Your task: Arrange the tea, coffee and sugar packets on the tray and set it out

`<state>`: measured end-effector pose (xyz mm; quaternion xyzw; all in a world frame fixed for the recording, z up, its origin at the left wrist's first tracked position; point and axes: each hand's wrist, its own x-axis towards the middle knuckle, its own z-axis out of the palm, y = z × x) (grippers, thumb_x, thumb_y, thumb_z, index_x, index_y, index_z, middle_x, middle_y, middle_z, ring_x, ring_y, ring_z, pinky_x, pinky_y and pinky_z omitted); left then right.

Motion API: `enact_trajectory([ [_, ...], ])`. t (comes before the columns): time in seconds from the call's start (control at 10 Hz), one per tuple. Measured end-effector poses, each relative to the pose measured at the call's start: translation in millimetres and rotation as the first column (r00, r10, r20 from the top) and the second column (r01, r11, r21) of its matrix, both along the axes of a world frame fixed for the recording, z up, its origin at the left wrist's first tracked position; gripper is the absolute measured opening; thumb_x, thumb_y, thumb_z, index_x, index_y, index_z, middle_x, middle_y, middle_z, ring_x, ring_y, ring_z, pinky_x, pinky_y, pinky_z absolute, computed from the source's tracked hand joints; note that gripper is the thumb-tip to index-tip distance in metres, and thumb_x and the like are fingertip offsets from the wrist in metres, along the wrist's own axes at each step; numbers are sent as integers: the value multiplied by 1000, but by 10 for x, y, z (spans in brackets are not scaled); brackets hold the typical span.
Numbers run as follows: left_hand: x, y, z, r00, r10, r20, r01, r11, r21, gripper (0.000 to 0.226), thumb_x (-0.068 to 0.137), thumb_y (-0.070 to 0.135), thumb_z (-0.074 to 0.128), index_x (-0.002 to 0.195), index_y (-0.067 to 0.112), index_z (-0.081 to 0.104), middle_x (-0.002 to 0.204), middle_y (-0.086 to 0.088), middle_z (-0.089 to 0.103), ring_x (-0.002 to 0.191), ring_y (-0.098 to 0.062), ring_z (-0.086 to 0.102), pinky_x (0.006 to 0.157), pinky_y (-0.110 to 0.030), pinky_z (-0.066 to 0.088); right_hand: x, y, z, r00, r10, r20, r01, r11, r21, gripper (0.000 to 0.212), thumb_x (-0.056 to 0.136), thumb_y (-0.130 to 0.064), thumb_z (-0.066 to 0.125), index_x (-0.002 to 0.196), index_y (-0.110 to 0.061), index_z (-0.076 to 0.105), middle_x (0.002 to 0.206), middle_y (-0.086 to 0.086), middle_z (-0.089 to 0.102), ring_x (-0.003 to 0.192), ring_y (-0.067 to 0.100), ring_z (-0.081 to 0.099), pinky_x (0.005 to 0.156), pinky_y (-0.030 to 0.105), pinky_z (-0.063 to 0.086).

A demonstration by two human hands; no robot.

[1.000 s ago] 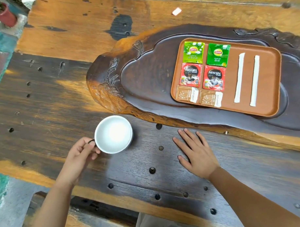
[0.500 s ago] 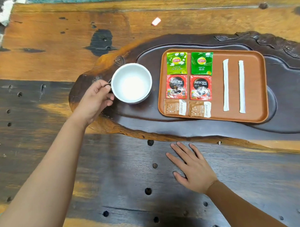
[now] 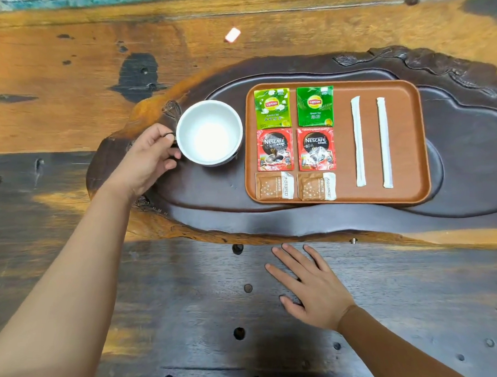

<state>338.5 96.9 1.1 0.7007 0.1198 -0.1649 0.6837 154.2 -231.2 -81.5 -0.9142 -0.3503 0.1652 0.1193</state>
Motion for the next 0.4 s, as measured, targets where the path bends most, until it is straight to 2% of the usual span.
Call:
enact_trajectory([
  [0.1,28,21,-3,1000,-21,-15,21,1000,3,26,99,12,36,77,21,48,61,12,62,60,-2,54,49,-12,38,3,0,0,1000,3,12,-3,1000,5,59,86,-47,41,141,-28,31,151,2,32,141,18,15,114,45,8],
  [0.2,44,27,5,999,-21,-24,22,999,45,26,99,14,37,77,22,49,61,10,60,59,-2,55,49,-12,38,4,9,0,1000,8,30,-8,1000,-3,59,86,-48,42,141,-28,31,150,3,33,140,19,18,113,46,13],
  [0.3,52,42,-18,999,-20,-28,23,994,104,20,98,17,39,84,22,52,75,1,57,60,-2,56,50,-12,40,-9,6,-4,999,9,52,-9,1000,17,59,86,-48,42,141,-27,32,150,3,33,140,20,18,112,47,14],
  [0.4,19,44,-28,997,51,-57,-42,989,141,14,96,25,45,108,22,53,92,1,57,61,-2,57,50,-12,44,8,15,14,999,7,40,-7,1000,22,59,86,-48,41,141,-27,31,151,3,32,140,19,18,112,47,15],
])
